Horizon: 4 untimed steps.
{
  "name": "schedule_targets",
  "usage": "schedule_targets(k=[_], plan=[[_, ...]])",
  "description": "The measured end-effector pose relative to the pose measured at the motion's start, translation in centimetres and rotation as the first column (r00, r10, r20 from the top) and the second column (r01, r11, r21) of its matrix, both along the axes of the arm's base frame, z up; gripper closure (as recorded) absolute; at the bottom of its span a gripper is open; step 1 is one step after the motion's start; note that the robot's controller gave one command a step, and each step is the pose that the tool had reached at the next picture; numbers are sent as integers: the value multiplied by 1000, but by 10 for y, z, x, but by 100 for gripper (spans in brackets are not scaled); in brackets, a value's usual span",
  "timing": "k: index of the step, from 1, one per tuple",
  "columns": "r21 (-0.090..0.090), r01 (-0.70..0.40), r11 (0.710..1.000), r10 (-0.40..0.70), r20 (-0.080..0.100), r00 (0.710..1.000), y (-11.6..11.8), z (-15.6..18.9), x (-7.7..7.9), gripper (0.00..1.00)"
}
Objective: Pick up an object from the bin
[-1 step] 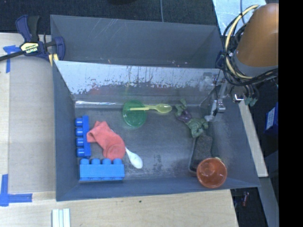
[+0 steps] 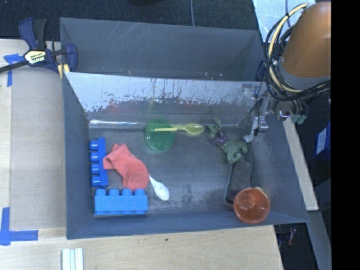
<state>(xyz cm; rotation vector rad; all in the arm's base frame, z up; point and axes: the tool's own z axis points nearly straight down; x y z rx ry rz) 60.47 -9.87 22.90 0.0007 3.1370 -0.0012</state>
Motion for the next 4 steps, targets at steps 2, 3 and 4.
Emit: schedule_targets(k=[2, 3, 4], plan=[[1, 125, 992, -125, -1, 992, -37, -120, 1, 0], [-3, -177, 984, 177, 5, 984, -37, -111, 1, 0], [-17, -641, 768, 641, 12, 768, -31, -137, -1, 0]])
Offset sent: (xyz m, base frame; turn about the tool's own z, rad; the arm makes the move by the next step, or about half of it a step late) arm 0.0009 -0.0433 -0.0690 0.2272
